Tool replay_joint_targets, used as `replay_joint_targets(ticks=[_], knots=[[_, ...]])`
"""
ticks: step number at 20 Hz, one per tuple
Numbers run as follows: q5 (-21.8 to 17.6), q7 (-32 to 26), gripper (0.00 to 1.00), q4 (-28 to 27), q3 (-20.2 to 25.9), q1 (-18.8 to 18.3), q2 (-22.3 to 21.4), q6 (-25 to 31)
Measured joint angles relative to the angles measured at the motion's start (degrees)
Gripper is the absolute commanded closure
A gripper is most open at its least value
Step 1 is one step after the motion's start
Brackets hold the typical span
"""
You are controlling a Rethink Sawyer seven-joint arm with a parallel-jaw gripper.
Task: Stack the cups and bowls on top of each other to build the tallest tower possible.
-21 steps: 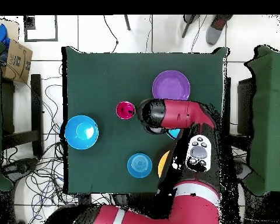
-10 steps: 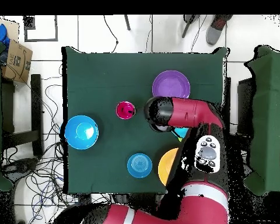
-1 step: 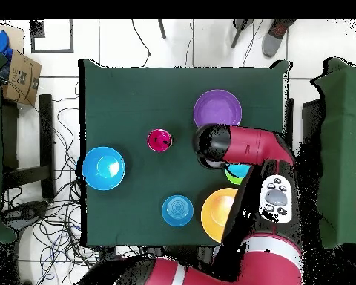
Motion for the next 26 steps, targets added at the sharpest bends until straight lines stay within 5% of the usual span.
replay_joint_targets(ticks=[26], knots=[[0.01, 0.00, 1.00, 0.08, 0.15, -2.48, 1.94, -1.75]])
